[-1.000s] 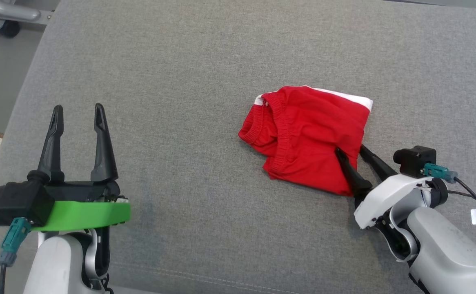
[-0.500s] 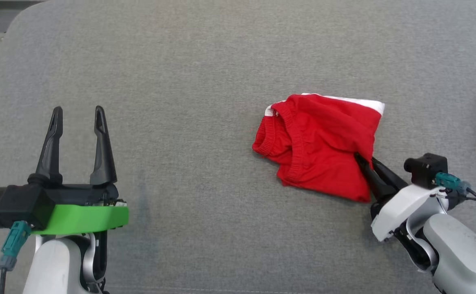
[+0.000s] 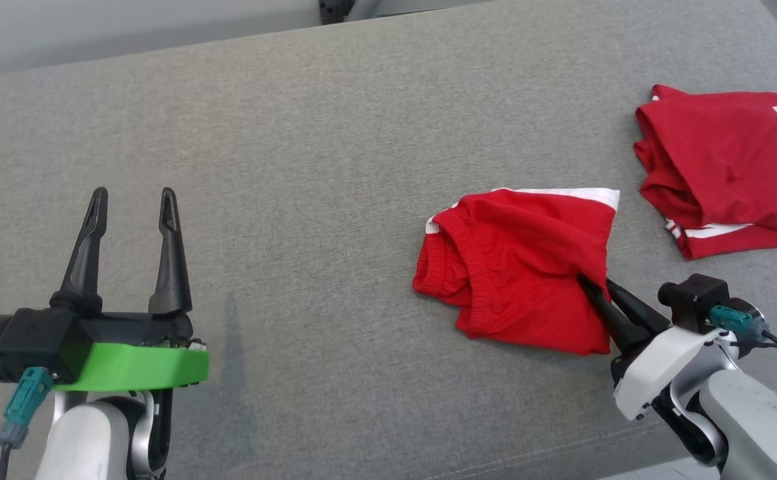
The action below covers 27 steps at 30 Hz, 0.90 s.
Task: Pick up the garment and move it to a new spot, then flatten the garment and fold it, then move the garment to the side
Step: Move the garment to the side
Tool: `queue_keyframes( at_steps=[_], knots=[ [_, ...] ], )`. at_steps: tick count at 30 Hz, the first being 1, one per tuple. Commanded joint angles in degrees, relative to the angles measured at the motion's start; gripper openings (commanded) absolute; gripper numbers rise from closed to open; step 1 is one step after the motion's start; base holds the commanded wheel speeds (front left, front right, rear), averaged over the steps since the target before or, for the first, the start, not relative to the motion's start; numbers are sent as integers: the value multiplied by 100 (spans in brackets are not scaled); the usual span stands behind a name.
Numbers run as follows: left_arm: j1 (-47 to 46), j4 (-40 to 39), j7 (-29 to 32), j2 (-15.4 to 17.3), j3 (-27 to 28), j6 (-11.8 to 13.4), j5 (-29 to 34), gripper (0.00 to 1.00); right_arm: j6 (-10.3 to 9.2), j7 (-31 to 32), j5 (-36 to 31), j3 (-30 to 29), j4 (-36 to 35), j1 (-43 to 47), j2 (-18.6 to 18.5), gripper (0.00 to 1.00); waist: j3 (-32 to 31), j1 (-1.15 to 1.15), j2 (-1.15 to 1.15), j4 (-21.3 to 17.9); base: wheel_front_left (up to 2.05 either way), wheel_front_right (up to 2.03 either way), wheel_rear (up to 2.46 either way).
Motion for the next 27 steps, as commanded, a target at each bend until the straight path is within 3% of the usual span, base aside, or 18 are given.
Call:
queue_keyframes(
  at_steps=[1,8,20,26,27],
  knots=[
    [61,-33,9,46,5,17,32,100,-3,18,-21,18,-37,-83,-19,0,-116,0,0,-451,0,0,0],
    [-131,-302,226,167,-86,1,113,100,-3,24,45,310,52,-854,-301,0,235,0,0,-872,0,0,0],
    [-769,-477,399,354,-277,-143,247,100,-4,-114,533,585,860,-2368,-1427,0,1167,0,0,-1084,0,0,0],
    [-1060,-456,440,404,-376,-209,295,100,-4,-189,1000,623,1625,-2816,-1450,0,1517,0,0,-1013,0,0,0],
    [-1095,-453,448,413,-389,-218,302,100,-4,-198,1092,606,1763,-2877,-1386,36,1561,0,0,-996,0,0,0]
  ],
)
